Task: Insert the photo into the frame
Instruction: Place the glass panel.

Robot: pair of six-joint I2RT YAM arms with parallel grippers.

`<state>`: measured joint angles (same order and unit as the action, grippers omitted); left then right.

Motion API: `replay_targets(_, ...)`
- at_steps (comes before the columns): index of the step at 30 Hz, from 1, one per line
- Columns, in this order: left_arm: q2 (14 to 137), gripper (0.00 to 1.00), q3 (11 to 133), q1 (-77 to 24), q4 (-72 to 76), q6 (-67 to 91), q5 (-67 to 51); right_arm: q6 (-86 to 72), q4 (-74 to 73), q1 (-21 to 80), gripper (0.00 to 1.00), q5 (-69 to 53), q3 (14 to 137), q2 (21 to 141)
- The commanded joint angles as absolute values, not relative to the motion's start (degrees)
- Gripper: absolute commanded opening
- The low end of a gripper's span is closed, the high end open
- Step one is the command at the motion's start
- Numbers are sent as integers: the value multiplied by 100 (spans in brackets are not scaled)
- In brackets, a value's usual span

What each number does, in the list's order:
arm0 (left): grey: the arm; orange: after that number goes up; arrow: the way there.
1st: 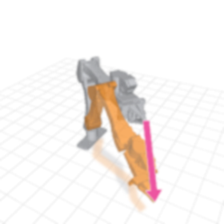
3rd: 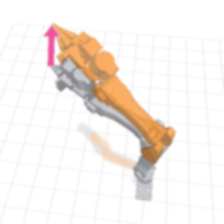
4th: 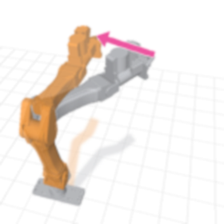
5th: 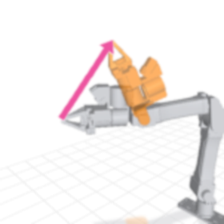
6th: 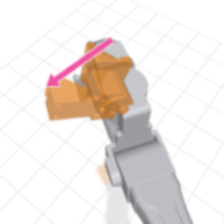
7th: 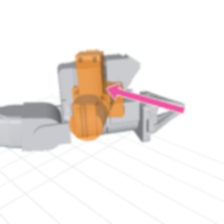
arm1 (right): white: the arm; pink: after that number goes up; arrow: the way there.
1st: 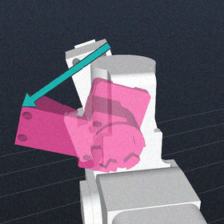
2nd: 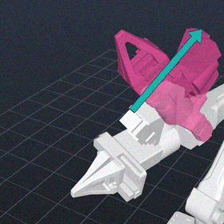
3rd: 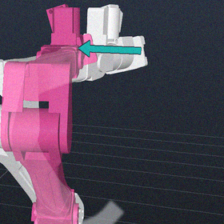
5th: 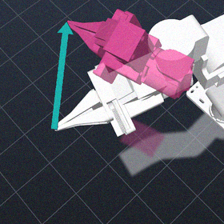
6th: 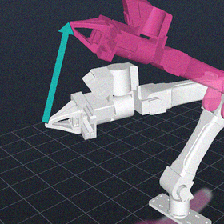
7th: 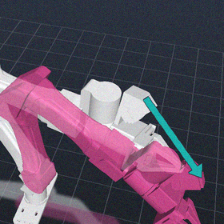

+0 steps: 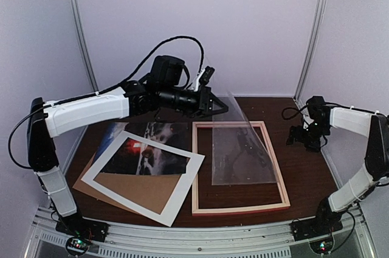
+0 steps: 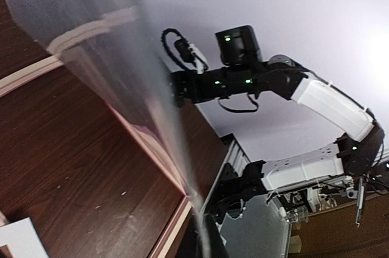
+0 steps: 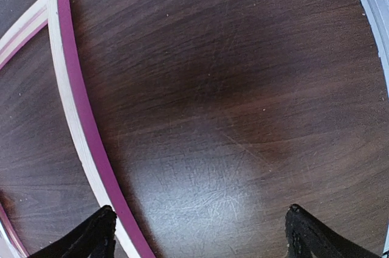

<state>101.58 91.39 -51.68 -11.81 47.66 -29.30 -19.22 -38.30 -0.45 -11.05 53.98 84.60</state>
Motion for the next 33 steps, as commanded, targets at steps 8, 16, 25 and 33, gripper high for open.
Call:
replay_targets(8,11133,0,9077,-5267,1293,6370,-3353,-1907,-3794,-410,96,-1300,5550,8104)
replay_targets(16,11787,0,8726,-5105,733,6685,-3083,-1903,-3911,-421,96,-1251,5605,8075)
replay_targets(25,12008,0,8712,-4946,-542,6071,-2995,-1859,-4006,-422,96,-788,5630,8172)
replay_targets(33,12100,0,8735,-4904,-1123,5712,-2901,-1838,-3995,-422,96,-737,5638,8150)
